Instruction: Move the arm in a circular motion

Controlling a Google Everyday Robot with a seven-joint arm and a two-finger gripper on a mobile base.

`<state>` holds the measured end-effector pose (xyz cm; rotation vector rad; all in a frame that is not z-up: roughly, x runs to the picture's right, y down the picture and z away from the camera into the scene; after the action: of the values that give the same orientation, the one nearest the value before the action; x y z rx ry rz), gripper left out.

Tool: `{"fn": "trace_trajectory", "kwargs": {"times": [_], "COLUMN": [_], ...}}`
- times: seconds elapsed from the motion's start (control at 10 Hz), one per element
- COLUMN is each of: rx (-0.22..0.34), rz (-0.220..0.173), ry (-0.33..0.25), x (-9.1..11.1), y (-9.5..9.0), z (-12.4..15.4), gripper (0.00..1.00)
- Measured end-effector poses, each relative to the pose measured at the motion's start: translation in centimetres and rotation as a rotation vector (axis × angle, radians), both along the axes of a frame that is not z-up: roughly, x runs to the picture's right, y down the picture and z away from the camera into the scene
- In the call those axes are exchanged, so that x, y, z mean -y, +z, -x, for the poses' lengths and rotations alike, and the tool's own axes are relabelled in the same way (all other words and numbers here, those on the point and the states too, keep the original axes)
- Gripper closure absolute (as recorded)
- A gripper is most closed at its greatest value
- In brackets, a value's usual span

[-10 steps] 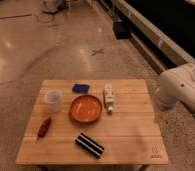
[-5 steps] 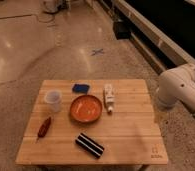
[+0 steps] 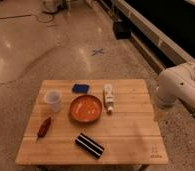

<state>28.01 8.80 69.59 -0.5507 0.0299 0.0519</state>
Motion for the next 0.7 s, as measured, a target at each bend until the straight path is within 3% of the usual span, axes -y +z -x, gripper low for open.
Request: {"fn": "trace_trajectory", "kwargs": {"times": [0.4, 0.7], "rx": [0.076, 0.143], "rz": [-0.015, -0.026], "ry": [-0.042, -0.137], "x": [4.5, 8.5], "y": [3.0, 5.9], "z": [5.3, 12.4], "gripper": [0.35, 0.35]}}
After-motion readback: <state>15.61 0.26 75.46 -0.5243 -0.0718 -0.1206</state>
